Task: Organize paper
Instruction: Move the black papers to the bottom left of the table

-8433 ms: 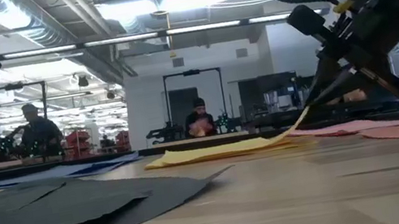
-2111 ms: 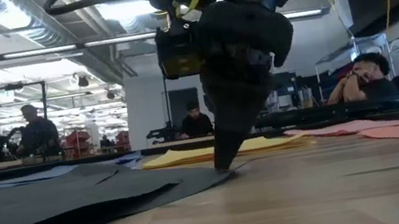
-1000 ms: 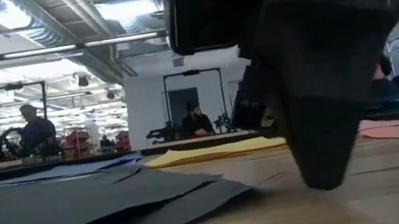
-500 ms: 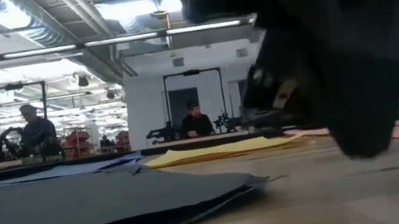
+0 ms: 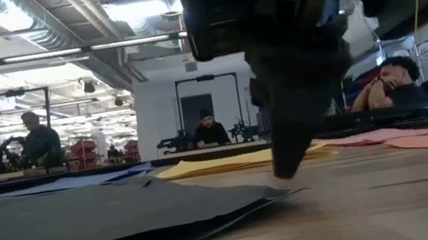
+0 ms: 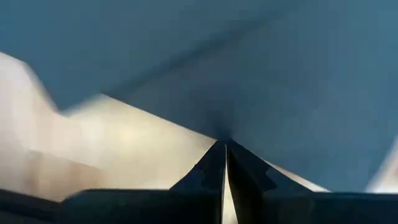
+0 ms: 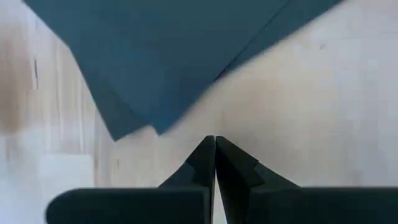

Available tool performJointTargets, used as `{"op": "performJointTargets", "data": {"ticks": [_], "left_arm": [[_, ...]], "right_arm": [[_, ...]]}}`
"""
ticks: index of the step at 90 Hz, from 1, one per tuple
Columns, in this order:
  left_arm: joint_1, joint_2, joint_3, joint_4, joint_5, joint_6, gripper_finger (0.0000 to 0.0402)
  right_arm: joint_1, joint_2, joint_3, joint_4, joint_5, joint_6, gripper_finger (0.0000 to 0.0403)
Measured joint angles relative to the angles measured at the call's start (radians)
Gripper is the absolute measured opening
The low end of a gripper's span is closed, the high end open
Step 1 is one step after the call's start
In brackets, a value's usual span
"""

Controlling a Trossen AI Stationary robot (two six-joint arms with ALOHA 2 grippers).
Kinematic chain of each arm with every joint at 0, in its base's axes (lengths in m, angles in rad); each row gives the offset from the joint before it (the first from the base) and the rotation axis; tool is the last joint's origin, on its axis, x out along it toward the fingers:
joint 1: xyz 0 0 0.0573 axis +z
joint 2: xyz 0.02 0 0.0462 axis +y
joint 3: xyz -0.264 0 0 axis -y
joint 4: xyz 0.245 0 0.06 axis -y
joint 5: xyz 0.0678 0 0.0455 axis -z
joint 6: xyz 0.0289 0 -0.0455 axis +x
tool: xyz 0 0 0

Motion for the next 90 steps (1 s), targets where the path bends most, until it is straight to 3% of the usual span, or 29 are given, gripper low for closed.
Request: {"op": "performJointTargets", "data": {"ticks": [42,90], "left_arm": [[-0.06,0.035,0.002,0.174,0.038,-0.112,0.0],[0.033,0.042,0.002,0.267,-0.047,0.027,0.0]], "right_arm": [[0.003,0.027,0.001,0.041,-0.064,0.0,0.0],[0.004,0.033,-0.001,0.153,-0.15,0.001,0.0]]}}
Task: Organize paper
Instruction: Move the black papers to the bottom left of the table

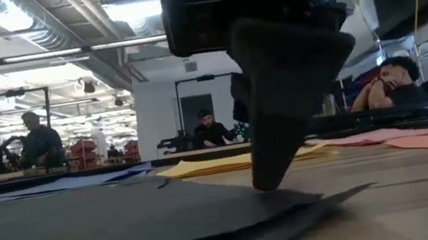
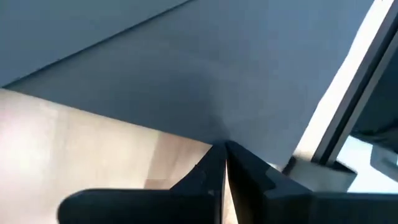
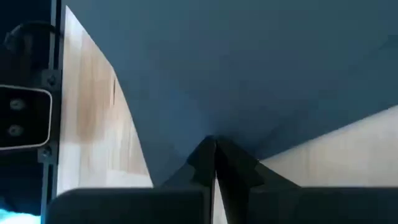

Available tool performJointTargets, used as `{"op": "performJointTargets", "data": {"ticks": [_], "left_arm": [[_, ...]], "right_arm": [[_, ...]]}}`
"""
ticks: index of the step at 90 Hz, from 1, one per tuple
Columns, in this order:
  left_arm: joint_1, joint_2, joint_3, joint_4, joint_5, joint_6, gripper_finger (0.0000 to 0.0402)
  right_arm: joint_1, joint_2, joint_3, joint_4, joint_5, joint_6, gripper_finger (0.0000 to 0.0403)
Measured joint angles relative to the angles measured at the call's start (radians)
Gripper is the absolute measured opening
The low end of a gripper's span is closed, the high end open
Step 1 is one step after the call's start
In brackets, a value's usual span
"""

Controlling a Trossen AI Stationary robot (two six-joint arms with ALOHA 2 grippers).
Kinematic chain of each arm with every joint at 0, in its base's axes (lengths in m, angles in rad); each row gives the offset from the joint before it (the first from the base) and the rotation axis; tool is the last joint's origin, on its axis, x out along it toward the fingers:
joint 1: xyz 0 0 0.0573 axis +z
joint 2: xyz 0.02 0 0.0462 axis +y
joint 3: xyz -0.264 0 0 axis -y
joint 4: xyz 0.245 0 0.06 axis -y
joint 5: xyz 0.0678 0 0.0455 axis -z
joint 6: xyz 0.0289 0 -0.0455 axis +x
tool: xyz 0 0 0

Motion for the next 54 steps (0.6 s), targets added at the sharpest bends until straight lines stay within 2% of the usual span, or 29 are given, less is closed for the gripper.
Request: {"op": "performJointTargets", "data": {"ticks": [16,35,54], "left_arm": [[0.011,-0.001,0.007,0.002,-0.008,0.029,0.0],[0.0,-0.047,0.011,-0.009,0.026,0.023,0.0],[-0.047,-0.041,0.012,-0.001,0.058,-0.035,0.0]], "right_arm": [[0.0,0.0,0.0,-0.001,-0.06,0.0,0.0],[-0.001,-0.019,0.015,-0.043,-0.061,-0.002,0.0],[0.0,-0.033,0.071,-0.232,0.042,-0.049,0.0]]}}
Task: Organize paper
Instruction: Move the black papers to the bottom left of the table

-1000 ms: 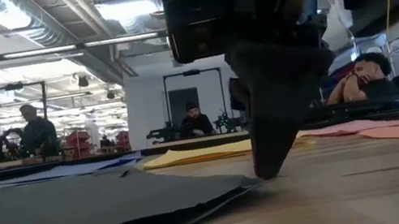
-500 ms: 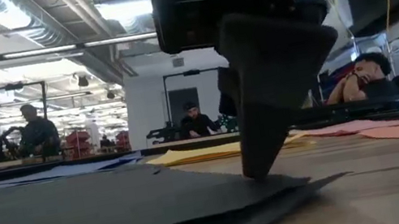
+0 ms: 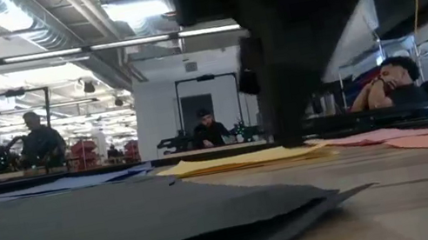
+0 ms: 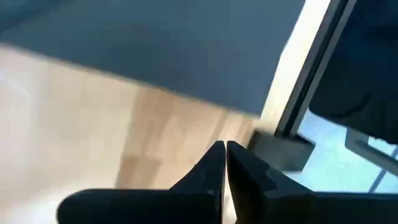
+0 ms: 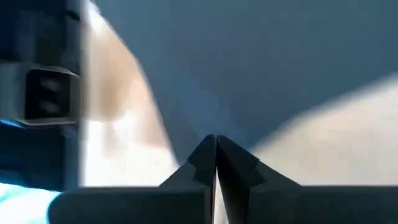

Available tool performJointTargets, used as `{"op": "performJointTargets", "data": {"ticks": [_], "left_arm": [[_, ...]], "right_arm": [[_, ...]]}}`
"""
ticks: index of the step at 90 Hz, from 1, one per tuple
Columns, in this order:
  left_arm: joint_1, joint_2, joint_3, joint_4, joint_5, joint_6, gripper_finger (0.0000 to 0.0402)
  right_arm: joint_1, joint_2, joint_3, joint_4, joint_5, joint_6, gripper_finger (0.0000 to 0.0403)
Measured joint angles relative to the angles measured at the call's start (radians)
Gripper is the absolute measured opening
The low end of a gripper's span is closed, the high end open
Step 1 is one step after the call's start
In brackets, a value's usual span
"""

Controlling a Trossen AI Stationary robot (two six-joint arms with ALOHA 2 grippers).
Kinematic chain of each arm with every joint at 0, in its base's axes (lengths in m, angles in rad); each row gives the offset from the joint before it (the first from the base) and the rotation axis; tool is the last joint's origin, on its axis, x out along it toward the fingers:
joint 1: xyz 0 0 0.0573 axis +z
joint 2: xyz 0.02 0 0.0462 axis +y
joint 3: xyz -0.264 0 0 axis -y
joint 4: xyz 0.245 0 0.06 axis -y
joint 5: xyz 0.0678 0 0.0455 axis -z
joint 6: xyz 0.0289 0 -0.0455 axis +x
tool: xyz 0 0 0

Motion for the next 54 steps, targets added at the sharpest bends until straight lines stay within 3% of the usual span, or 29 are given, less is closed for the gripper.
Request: {"op": "performJointTargets", "data": {"ticks": [20,54], "left_arm": [[-0.022,0.065,-0.009,0.042,0.006,-0.038,0.0],[0.058,0.098,-0.009,0.107,0.022,0.11,0.0]], "right_arm": [[-0.001,0.001,-0.048,0.01,0.036,-0.004,0.0],[-0.001,0.027,-0.074,0.132,-0.015,0.023,0.0]]}}
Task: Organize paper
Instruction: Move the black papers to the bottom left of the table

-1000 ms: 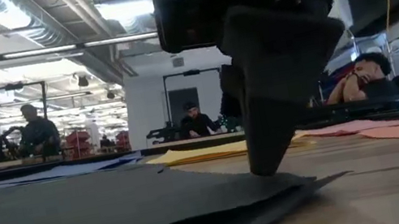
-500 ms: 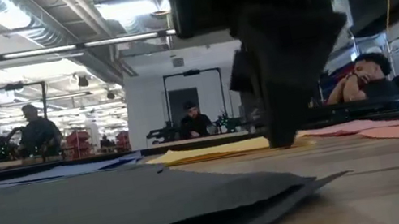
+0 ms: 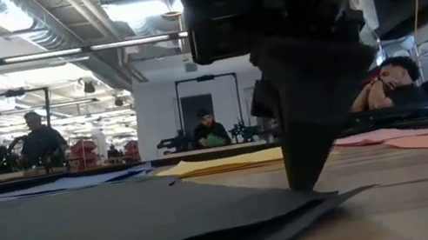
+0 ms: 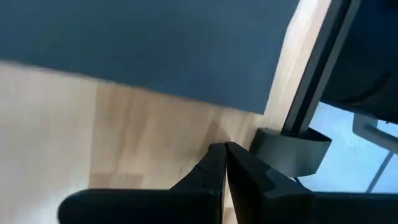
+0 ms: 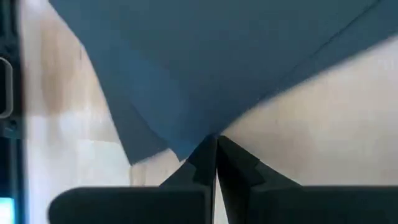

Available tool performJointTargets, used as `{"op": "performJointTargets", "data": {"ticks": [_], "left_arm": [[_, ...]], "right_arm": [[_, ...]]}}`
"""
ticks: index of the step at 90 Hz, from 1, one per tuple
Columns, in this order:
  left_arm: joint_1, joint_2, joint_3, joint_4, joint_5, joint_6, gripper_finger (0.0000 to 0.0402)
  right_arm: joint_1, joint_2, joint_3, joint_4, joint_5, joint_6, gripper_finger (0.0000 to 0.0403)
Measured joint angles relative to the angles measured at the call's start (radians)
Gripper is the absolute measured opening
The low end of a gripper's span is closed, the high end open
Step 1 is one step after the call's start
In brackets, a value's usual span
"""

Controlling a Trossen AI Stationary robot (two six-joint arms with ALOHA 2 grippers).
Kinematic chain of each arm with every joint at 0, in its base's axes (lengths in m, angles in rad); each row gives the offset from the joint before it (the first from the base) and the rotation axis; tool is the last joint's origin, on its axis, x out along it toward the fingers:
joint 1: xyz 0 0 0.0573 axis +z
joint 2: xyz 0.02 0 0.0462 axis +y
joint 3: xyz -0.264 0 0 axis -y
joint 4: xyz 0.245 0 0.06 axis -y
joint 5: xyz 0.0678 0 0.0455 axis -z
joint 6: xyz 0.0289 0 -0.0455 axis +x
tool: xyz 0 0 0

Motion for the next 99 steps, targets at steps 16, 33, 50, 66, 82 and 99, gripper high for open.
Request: {"op": "performJointTargets", "data": {"ticks": [16,33,50,66,82,99], "left_arm": [[0.029,0.001,0.001,0.007,-0.019,0.065,0.0],[0.051,0.002,0.001,0.008,-0.062,0.108,0.0],[0.068,0.002,0.0,0.014,-0.112,0.14,0.0],[0.083,0.003,-0.002,0.053,-0.144,0.17,0.0],[0.074,-0.004,-0.003,0.06,-0.158,0.17,0.0],[0.034,-0.017,-0.004,0.039,-0.159,0.106,0.0]], "right_arm": [[0.0,0.015,0.001,0.032,-0.029,0.007,0.0],[0.0,0.022,0.008,0.096,-0.064,0.007,0.0],[0.001,0.023,0.008,0.156,-0.082,0.015,0.0],[0.001,0.023,0.008,0.214,-0.118,0.026,0.0],[0.001,0.018,0.01,0.214,-0.165,0.026,0.0],[0.001,-0.026,0.068,0.008,-0.071,-0.006,0.0]]}}
